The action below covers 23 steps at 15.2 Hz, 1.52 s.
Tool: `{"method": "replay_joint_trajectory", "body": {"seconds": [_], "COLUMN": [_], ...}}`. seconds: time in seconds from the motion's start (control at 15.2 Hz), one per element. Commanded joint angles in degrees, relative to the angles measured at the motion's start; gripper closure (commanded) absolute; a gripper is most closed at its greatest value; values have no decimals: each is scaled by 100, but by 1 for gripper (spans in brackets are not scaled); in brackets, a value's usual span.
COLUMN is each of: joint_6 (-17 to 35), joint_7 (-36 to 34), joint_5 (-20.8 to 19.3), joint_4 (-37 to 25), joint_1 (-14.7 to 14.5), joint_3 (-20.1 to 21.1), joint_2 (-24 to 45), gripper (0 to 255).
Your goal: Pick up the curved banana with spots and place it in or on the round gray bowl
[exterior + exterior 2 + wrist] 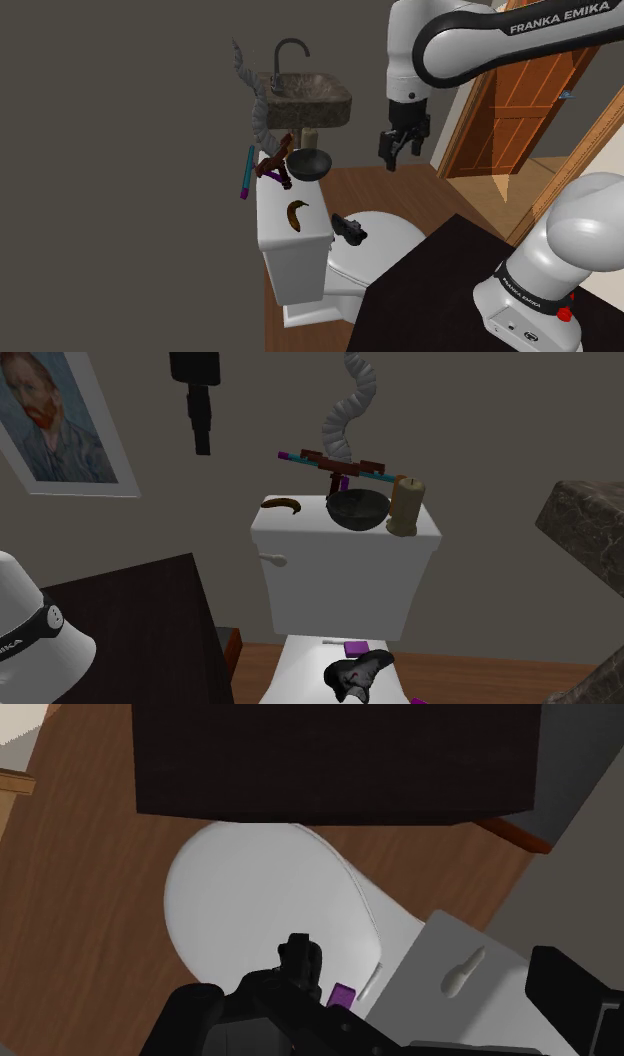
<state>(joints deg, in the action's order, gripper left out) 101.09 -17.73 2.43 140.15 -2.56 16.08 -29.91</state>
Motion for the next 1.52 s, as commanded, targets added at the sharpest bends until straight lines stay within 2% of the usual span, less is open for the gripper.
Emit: {"method": "replay_joint_trajectory", "body": {"seconds": [0.0,0.4,0.79,1.06,1.45], "joint_6": [277,1088,1653,1827,1814], "joint_7": [-371,-1541,-2852,-3715,-4733], "joint_5": [34,-142,-796,-1389,-2140], "joint_4": [-85,-514,-1267,-1949,-3239], "joint_1": [9,73,75,-99,-607], "joint_3": [210,815,1213,1245,990], "joint_2": [331,1553,2992,4005,5472], "gripper": [0,0,0,0,0]}}
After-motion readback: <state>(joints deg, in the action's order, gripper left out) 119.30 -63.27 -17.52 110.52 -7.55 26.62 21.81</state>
